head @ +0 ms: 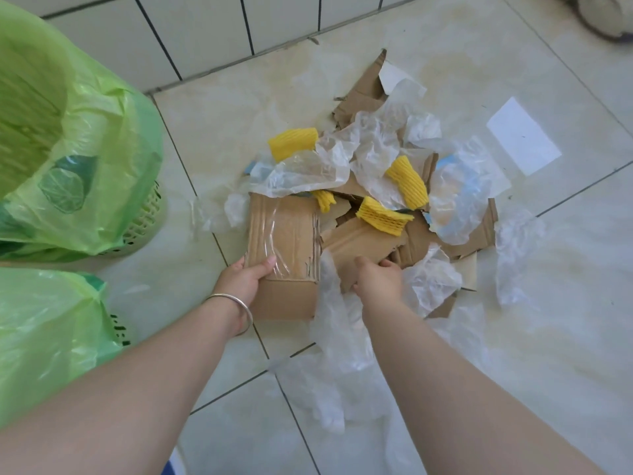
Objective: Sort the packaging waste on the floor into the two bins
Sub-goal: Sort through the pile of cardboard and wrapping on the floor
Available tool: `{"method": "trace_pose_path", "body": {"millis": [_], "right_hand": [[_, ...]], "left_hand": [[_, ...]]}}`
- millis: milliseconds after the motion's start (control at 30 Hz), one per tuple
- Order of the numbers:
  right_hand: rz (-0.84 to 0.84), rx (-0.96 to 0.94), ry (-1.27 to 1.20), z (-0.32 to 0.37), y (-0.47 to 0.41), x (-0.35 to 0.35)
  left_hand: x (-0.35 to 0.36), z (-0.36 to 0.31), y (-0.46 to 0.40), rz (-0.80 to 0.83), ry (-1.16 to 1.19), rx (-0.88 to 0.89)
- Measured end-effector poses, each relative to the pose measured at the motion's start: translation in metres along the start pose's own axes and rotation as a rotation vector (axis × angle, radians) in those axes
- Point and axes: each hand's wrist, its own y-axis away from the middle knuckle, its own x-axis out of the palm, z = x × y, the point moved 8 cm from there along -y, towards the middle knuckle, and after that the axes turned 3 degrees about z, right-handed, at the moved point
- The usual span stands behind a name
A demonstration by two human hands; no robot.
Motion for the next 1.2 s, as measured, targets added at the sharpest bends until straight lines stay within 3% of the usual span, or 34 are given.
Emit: {"method": "trace_pose_path", "body": {"millis": [100,200,367,567,667,867,1200], "right_hand": [[-0.010,0.042,-0.089,0.007,-0.008,0.001],[-0.012,-0.061,-0.094,0.030,-0.011,-0.017],[-0.070,-0.325,0.484,0.055,-0.018,-0.055],[-0.029,-0.354,0.548,0.055,-0.022,-0.044],[-0.008,-0.400,0.619,0.064,-0.020,-0.024],[0.044,-0.319,0.496,0.059,-0.032,-0.001],[0.164,-0.149,0.227,0.049,-0.043,-0.005]], "left_hand": [[0.010,-0.001,-0.008,0.029,0.072,-0.020],[0.017,-0.005,-0.017,0.047,0.154,-0.037],[0.032,-0.005,-0.023,0.118,0.219,-0.106],[0.058,-0.012,-0.023,0.097,0.204,-0.081],[0.065,-0.021,-0.027,0.015,0.073,0.012],[0.078,-0.040,-0.037,-0.040,-0.169,0.120],[0.095,-0.055,-0.042,0.031,-0.061,0.067]]}}
